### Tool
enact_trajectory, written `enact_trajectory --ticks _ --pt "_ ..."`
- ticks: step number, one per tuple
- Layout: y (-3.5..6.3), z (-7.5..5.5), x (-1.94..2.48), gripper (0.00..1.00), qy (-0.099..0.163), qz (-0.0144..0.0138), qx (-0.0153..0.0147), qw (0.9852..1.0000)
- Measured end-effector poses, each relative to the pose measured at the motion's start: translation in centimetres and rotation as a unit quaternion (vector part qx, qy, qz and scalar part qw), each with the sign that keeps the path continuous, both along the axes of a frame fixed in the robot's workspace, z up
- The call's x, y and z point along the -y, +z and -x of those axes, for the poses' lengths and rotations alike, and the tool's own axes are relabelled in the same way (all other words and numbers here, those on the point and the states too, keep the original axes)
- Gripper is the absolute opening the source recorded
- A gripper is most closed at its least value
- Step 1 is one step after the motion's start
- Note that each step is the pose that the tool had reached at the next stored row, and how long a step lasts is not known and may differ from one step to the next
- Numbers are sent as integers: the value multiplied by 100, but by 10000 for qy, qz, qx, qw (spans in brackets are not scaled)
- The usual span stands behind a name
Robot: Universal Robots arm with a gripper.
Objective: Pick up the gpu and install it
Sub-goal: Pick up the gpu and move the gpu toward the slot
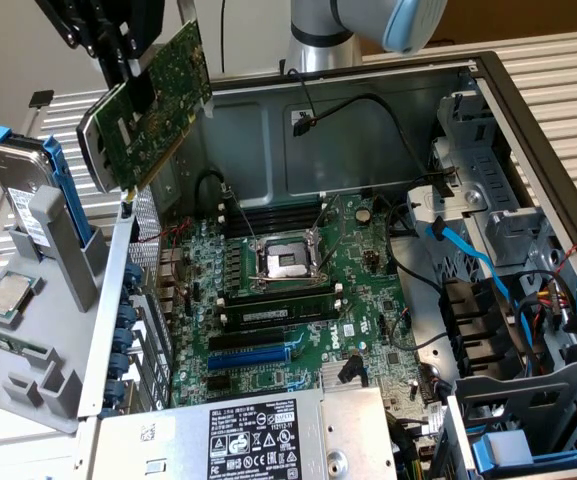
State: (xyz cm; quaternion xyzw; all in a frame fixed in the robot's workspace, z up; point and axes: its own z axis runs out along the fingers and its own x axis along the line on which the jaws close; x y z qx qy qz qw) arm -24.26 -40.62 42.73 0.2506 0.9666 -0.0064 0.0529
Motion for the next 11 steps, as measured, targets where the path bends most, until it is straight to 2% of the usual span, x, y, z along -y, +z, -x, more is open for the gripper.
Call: enact_trajectory --ticks 1,2,4,6,7,8,11 --pt "0 -14 0 27 0 5 -40 10000" --pt "0 -33 0 27 1 14 -93 10000" --pt "0 -70 0 27 4 24 -166 9999" --pt "0 -104 0 27 7 23 -258 9997" --pt "0 -116 0 27 7 23 -297 9996" --pt "0 -128 0 27 7 24 -323 9995" --pt "0 -182 0 27 7 34 -458 9989"
